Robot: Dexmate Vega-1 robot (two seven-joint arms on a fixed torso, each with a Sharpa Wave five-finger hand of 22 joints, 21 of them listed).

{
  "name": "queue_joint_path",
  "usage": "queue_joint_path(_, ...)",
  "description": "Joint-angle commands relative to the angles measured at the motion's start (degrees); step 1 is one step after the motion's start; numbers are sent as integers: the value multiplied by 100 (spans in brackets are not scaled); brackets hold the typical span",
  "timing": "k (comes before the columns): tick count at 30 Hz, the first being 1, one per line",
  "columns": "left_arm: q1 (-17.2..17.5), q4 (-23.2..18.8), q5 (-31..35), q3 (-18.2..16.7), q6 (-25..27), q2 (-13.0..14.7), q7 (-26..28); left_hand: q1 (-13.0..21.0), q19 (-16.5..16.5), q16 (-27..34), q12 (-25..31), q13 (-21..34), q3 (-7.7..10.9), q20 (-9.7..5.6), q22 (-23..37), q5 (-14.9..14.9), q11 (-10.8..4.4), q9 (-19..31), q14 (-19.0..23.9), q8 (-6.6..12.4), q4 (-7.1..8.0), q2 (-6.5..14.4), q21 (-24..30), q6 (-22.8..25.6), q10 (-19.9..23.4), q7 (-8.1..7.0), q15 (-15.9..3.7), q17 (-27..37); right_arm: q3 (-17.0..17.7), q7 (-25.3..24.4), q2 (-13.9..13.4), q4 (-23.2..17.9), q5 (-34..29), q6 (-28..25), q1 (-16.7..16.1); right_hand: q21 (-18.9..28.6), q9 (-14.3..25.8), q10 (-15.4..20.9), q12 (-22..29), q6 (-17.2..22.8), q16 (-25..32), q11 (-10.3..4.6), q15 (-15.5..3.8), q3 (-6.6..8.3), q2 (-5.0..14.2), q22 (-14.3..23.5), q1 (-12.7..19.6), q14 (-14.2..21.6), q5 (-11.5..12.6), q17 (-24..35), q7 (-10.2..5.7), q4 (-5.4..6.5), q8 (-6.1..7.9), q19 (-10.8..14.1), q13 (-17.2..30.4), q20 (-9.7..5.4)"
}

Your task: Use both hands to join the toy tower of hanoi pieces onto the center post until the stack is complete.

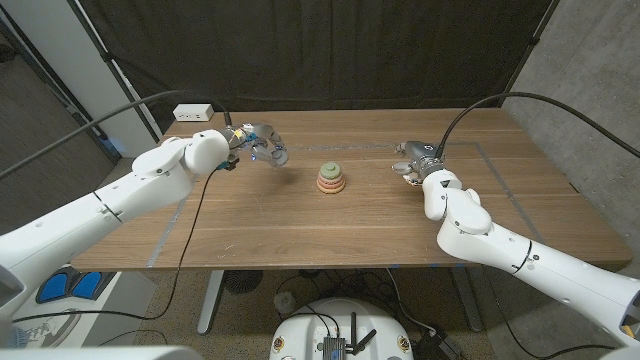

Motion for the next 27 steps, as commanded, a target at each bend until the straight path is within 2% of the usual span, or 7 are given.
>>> queue_joint_path(1, -243, 162, 78, 139, -317, -283, -28, -4, 15, -45, 36, 55, 88, -628, 17, 21, -412, 26, -9, 21, 41, 71, 7, 54, 488, -4, -40, -17, 64, -116, -34, 12, 105, 41, -32, -29, 7, 55, 37, 52, 8, 5, -101, 47, -15, 1, 14, 10, 46, 16, 8, -16, 32, 26, 15, -341)
queue_joint_path(19, -741, 485, 377, 551, -774, -823, -278, -5, 6, -74, -20, 85, 79, -628, 15, 24, -418, 38, 23, -26, 39, 40, 3, 93, 545, -21, -41, 12, 282, -394, -140, -26, 365, 88, -221, -30, 6, 72, 36, 46, 27, 7, -100, 51, -8, 3, 10, 28, 54, 27, 4, -18, 22, 33, 21, -341)
queue_joint_path(27, -911, 719, 417, 697, -1071, -1059, -316, 3, 5, -91, -33, 98, 76, -630, 10, 28, -432, 42, 30, -41, 37, 34, 1, 104, 558, -23, -42, 6, 261, -403, -213, -107, 361, -25, -217, -29, 5, 89, 38, 51, 35, 2, -99, 52, -7, 6, 5, 34, 58, 29, -1, -19, 21, 37, 26, -340)
